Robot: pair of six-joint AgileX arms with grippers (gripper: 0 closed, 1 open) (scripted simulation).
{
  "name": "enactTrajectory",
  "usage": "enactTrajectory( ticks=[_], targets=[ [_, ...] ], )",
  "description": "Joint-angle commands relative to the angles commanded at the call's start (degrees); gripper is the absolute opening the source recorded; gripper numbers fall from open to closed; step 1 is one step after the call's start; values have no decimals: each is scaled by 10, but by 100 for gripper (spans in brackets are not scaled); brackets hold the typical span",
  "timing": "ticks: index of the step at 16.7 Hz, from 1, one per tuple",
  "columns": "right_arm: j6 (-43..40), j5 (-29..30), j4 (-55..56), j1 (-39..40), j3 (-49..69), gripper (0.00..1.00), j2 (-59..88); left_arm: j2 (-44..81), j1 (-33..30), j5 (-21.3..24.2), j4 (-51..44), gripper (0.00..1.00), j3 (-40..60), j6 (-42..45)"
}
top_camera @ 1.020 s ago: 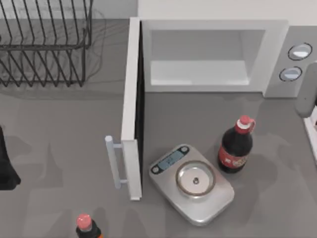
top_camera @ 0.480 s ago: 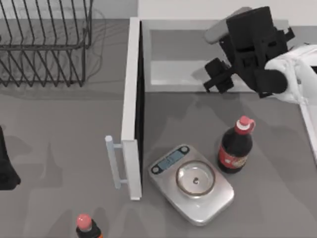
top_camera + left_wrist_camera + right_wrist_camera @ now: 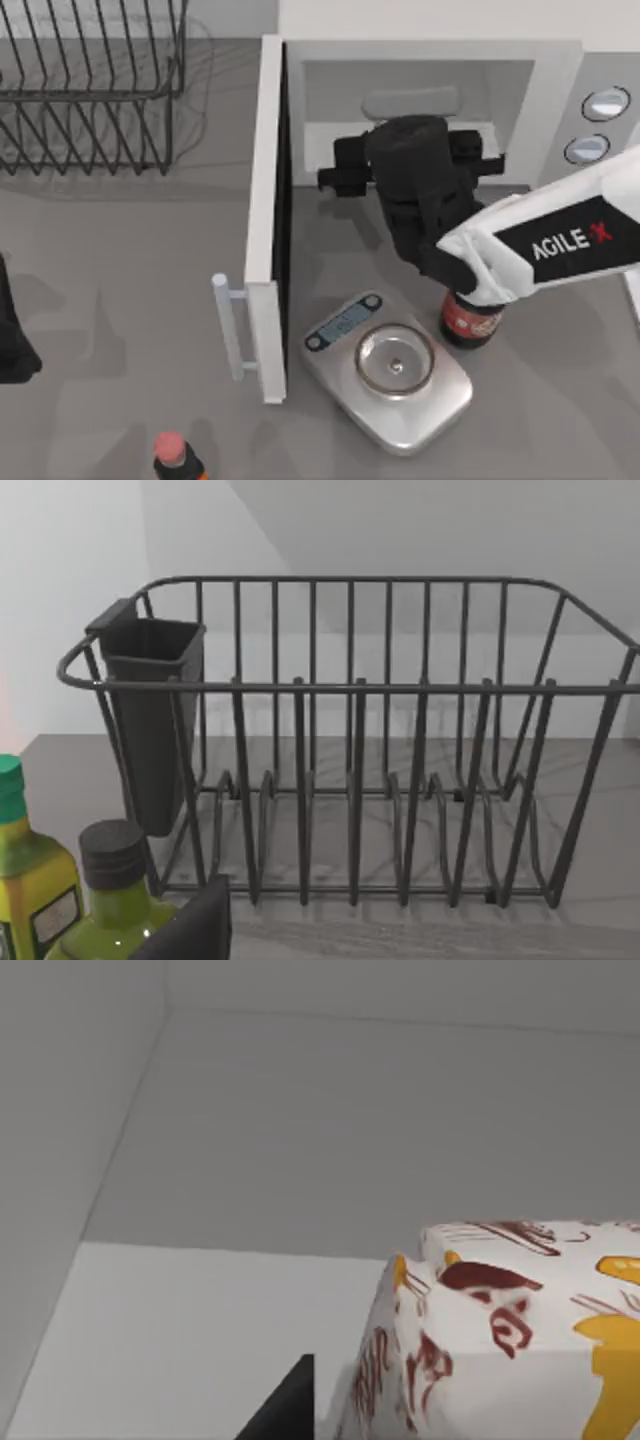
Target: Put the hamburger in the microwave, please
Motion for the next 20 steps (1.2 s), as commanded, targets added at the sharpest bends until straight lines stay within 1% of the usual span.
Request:
enactTrajectory(
  ticks=[3,8,10,13,16,18,20],
  targets=[
    [32,9,35,-3,-14,0,18,0,0,0,0,100,0,0],
    [32,6,33,-3,-11,0,15,0,0,0,0,100,0,0],
    [31,-12,14,-4,8,0,5,0,0,0,0,100,0,0],
    [29,-58,-37,-19,83,0,8,0,0,0,0,100,0,0],
    [22,-94,-88,-42,208,0,58,0,0,0,0,100,0,0],
    [12,-106,-113,-62,293,0,120,0,0,0,0,100,0,0],
    [0,-106,-126,-82,356,0,185,0,0,0,0,100,0,0]
  ],
)
